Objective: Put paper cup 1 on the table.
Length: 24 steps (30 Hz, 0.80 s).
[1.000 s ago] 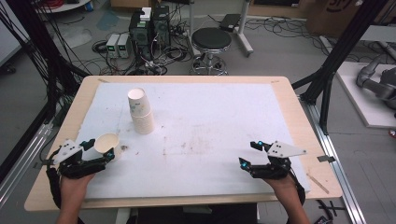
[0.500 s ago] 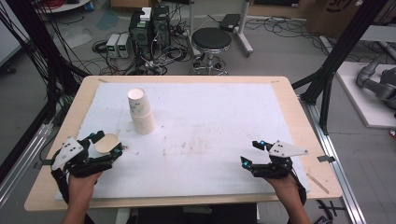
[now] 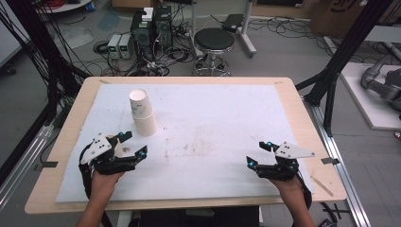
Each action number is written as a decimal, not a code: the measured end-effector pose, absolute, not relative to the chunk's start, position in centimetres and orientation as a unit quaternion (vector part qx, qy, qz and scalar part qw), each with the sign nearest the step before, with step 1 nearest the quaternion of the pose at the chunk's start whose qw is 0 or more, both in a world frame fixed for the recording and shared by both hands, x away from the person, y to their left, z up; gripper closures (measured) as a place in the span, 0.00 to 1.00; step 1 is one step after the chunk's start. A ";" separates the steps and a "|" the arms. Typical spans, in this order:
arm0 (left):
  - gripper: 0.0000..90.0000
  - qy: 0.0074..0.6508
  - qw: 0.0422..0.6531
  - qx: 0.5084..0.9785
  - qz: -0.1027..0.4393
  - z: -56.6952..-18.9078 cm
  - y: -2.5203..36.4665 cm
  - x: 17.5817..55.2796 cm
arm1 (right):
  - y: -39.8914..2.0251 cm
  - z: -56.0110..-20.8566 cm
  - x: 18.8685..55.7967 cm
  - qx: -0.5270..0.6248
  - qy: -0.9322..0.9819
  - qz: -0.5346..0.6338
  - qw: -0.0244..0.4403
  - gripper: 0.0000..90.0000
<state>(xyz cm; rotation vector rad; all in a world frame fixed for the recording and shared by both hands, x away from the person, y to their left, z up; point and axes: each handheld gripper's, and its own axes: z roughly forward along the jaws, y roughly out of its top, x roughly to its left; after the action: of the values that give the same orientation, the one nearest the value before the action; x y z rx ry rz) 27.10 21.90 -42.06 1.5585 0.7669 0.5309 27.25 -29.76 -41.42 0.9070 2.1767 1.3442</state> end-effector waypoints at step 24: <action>0.17 0.329 0.616 0.677 0.233 -42.6 21.8 26.8 | -30.2 -41.4 27.1 0.339 0.775 0.489 0.213 0.27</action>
<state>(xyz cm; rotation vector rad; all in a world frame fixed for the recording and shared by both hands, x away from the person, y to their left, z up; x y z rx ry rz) 26.79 21.79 -42.61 1.5591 0.7581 0.5365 27.13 -30.23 -41.44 0.9416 2.1508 1.3565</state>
